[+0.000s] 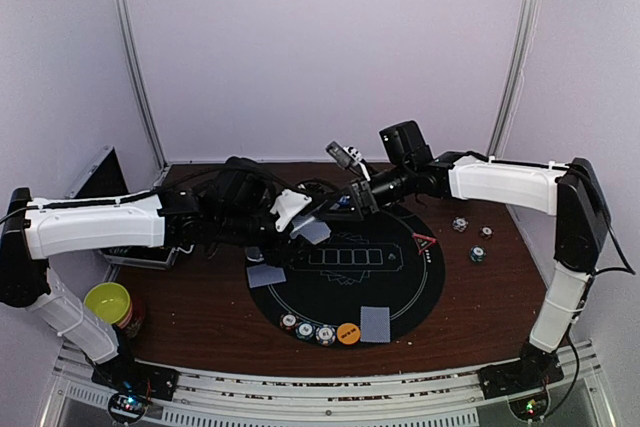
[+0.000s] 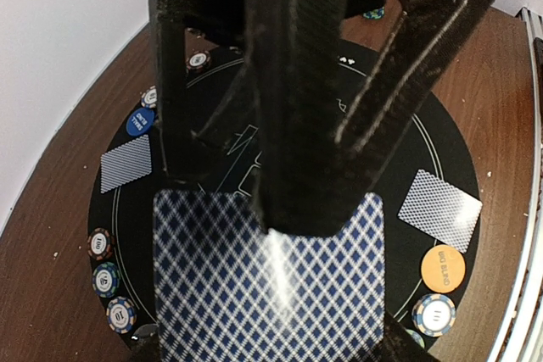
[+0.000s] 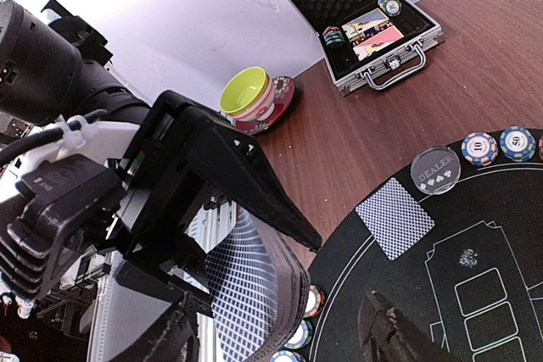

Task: Distribute texas hold em gaming equipment
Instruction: Pick up the poker card from the face-down deck piles.

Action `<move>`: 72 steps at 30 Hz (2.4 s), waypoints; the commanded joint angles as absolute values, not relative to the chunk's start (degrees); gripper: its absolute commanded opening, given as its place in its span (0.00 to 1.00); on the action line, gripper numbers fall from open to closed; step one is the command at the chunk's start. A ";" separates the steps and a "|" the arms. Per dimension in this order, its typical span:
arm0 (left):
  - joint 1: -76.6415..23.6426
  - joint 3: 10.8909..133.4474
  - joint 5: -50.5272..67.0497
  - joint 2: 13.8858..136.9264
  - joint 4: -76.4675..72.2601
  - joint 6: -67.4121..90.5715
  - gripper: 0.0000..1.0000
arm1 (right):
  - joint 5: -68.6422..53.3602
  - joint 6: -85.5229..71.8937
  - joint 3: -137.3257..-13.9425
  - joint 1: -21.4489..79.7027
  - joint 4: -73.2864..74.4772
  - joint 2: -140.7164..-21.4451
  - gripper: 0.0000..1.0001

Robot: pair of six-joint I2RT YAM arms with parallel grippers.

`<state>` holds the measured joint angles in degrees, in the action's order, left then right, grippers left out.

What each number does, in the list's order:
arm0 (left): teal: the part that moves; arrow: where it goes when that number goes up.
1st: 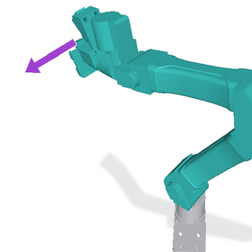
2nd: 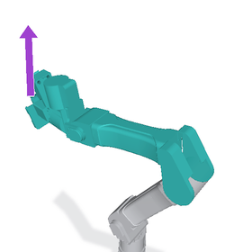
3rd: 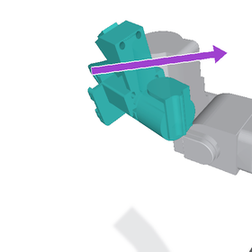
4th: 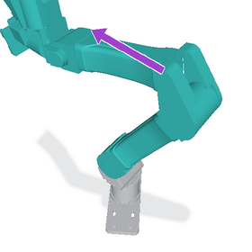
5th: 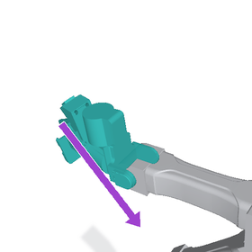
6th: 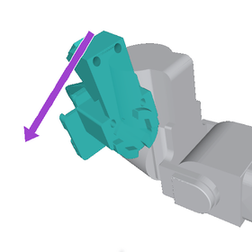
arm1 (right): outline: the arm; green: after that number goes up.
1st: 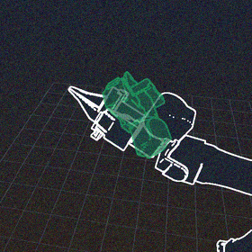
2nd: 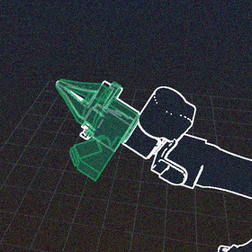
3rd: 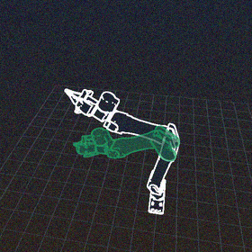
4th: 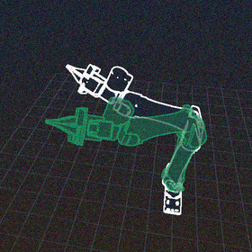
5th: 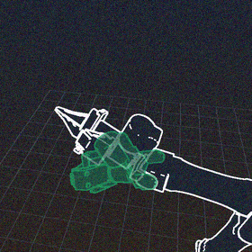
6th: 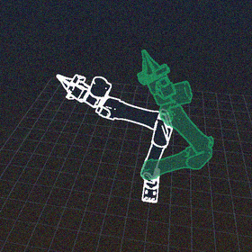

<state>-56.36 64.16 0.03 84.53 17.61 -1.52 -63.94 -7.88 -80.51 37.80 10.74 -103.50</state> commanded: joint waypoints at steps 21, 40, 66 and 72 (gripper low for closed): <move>-56.78 64.86 3.77 86.58 15.17 -2.30 0.60 | -64.33 -17.34 -82.49 40.08 7.29 -111.40 0.61; -56.78 64.86 3.41 86.92 15.34 -2.28 0.60 | -61.72 -8.34 -84.91 35.77 18.99 -113.40 0.37; -56.78 64.78 2.89 87.27 15.38 -2.28 0.60 | -68.98 15.72 -101.59 35.08 53.15 -115.23 0.00; -56.78 64.78 2.57 87.14 15.37 -2.19 0.60 | -69.39 18.60 -104.45 34.33 57.49 -116.77 0.00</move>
